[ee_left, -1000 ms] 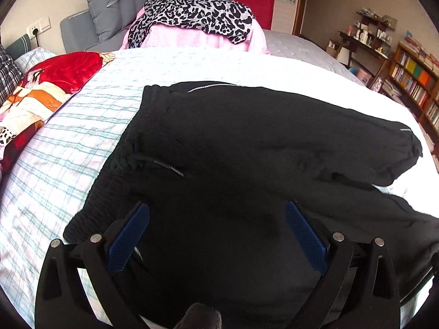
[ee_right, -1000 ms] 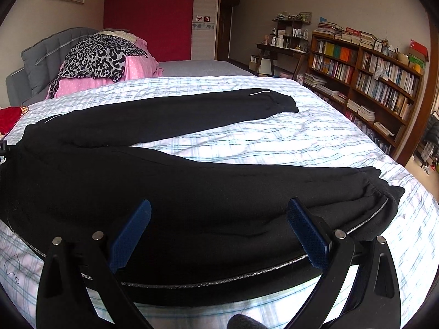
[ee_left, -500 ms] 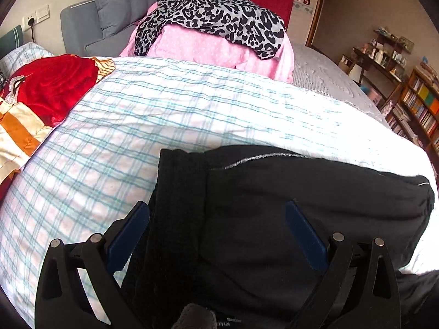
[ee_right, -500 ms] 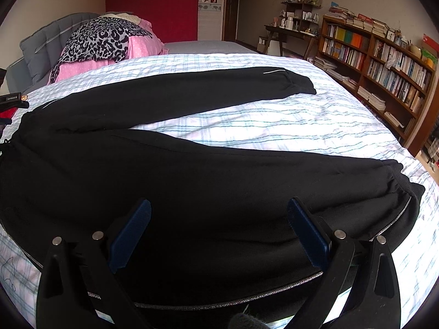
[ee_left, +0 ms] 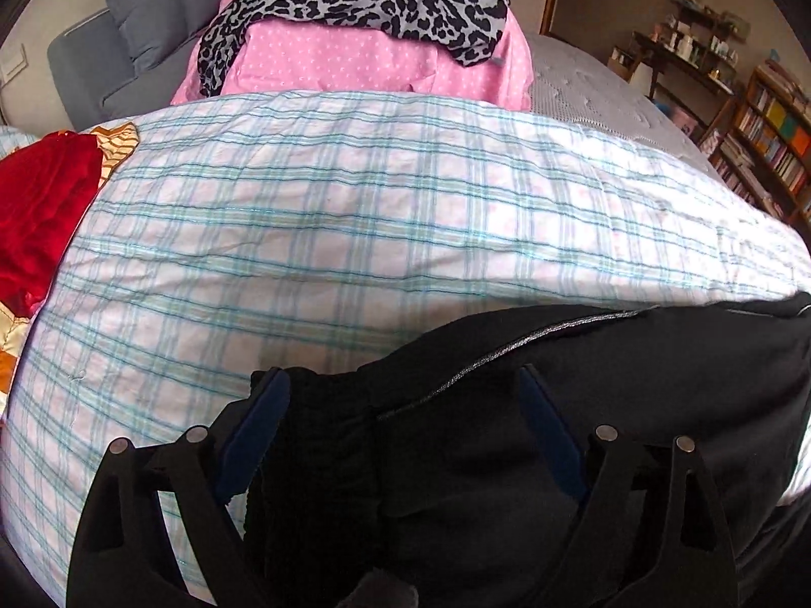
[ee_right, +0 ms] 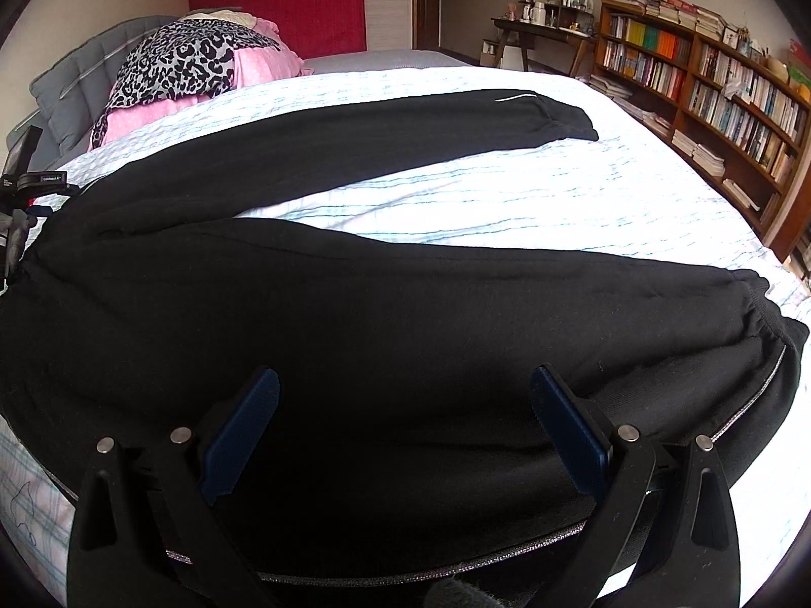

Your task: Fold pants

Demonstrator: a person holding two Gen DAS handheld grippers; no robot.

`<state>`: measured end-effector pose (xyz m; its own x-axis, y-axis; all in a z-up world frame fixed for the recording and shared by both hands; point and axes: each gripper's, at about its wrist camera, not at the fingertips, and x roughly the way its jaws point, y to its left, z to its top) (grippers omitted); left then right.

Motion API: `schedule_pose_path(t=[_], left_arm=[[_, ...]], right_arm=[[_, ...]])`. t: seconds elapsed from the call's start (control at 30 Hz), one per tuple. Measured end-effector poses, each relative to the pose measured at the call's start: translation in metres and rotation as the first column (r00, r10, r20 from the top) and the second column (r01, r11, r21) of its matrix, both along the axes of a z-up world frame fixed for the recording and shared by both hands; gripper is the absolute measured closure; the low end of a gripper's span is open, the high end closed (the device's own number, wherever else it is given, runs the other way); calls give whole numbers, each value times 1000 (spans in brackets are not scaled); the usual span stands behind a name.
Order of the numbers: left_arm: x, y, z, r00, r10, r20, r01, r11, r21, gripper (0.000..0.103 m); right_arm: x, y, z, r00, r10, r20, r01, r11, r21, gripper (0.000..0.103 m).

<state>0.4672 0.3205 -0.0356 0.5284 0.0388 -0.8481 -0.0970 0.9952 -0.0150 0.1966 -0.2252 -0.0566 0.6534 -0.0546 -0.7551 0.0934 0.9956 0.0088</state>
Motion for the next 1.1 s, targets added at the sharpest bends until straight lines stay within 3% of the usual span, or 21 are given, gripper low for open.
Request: schedule_pose_path(t=[0.1, 0.17, 0.27, 0.37, 0.47, 0.5, 0.53, 0.6, 0.7, 0.77, 0.97, 1.0, 1.1], left_arm=[[5, -2, -12, 998, -38, -47, 40, 999, 34, 14], [6, 2, -12, 998, -44, -52, 45, 999, 17, 14], [6, 6, -12, 998, -37, -59, 38, 999, 19, 23], [1, 12, -9, 999, 4, -49, -1, 999, 50, 44], [-6, 20, -4, 1000, 16, -22, -16, 1000, 17, 61], [-11, 22, -2, 999, 31, -4, -31, 999, 17, 75], [-15, 24, 1, 999, 33, 14, -33, 999, -6, 79], [-27, 23, 7, 999, 13, 49, -10, 997, -72, 100], [-41, 15, 12, 996, 6, 90, 0, 998, -69, 103], [-47, 9, 14, 993, 26, 113, -20, 998, -54, 103], [-38, 22, 19, 985, 124, 117, -112, 988, -108, 100], [-34, 28, 19, 984, 143, 106, -128, 982, -136, 93], [-31, 42, 19, 981, 174, 86, -153, 966, -210, 22]], right_arm=[[0, -1, -2, 1000, 4, -7, -3, 1000, 13, 3], [-1, -3, -3, 1000, 3, -10, -3, 1000, 21, 3], [0, -5, -4, 1000, 4, -16, -3, 1000, 29, 3], [1, -6, -6, 999, 9, -31, -8, 999, 39, 3], [0, -7, -6, 999, 12, -35, -10, 999, 50, 3], [0, -8, -6, 999, 13, -33, -11, 999, 54, 3], [-1, -8, -6, 999, 14, -32, -12, 998, 58, 3], [0, -10, -4, 999, 17, -33, -15, 997, 70, 3], [3, -13, 2, 999, 36, -38, -33, 995, 93, 3], [7, -14, 9, 999, 38, -25, -35, 996, 80, 3], [10, -16, 30, 998, 36, 45, -38, 998, 51, 3], [11, -16, 29, 998, 33, 46, -36, 998, 56, 3], [15, -14, 24, 999, 41, 27, -43, 995, 85, 3]])
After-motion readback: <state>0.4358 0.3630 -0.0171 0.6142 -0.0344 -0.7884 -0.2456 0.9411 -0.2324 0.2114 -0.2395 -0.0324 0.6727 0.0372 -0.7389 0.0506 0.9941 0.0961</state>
